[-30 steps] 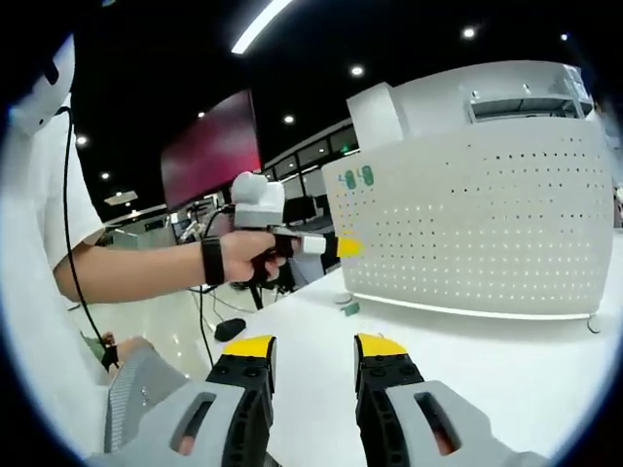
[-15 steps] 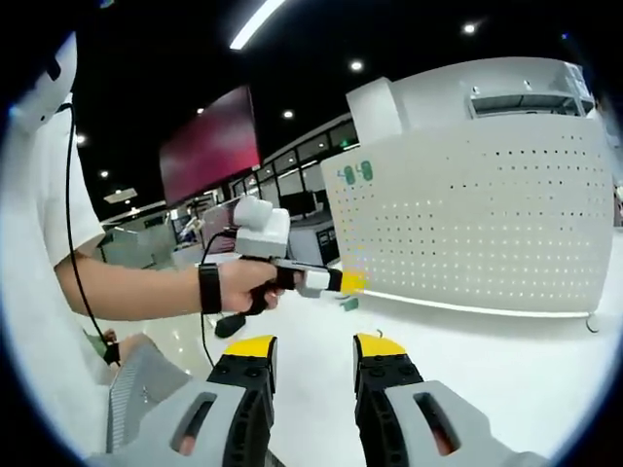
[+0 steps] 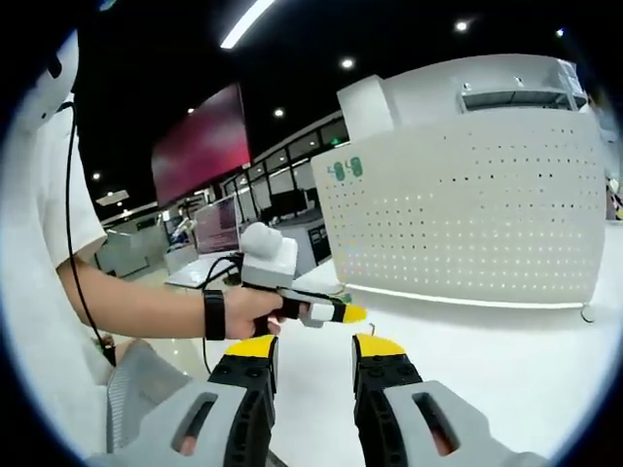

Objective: Insert the hook assembly into the mounting plate slot until the hook locks in place.

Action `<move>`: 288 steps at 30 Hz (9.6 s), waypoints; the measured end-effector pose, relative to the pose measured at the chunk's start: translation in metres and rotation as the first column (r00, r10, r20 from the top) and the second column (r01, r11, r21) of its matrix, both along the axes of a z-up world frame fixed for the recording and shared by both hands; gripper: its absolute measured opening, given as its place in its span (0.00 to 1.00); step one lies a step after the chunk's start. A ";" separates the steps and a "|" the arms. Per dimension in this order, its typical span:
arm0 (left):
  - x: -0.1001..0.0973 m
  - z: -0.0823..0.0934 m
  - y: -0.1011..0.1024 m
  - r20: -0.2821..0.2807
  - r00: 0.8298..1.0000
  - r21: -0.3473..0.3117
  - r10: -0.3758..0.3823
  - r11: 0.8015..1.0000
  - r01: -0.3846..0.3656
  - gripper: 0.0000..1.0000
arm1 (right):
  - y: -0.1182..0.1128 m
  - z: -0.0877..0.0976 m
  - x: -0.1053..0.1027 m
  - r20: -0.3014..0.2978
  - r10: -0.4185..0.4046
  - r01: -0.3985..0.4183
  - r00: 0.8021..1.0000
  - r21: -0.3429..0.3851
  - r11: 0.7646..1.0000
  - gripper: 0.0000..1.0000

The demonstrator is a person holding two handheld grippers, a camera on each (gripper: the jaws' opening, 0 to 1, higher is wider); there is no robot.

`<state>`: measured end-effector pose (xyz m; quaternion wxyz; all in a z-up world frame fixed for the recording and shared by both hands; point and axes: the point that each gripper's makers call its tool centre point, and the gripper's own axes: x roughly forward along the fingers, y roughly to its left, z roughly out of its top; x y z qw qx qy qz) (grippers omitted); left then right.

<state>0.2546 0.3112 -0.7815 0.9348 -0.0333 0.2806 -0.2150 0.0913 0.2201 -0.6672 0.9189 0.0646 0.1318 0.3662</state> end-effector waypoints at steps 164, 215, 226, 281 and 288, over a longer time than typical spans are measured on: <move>-0.033 -0.061 -0.010 -0.344 0.877 0.241 -0.337 0.871 0.429 0.12 | -0.012 -0.016 0.003 -0.089 -0.041 0.054 0.995 0.143 0.988 0.25; -0.065 0.036 0.002 -0.081 0.981 0.017 -0.175 0.984 0.177 0.02 | 0.028 0.000 -0.008 -0.026 0.146 -0.141 0.989 0.137 0.981 0.23; -0.079 0.067 -0.014 -0.045 0.989 -0.122 -0.141 0.983 0.135 0.02 | 0.031 -0.002 -0.004 -0.030 0.171 -0.166 0.985 0.134 0.977 0.21; -0.128 0.130 -0.057 0.156 0.971 -0.224 -0.180 0.951 0.212 0.03 | 0.022 0.005 0.035 -0.056 0.045 -0.038 0.997 0.127 0.991 0.00; -0.126 0.130 -0.056 0.132 0.972 -0.205 -0.194 0.954 0.218 0.04 | 0.021 0.010 0.033 0.016 0.033 -0.034 0.999 0.054 0.998 0.00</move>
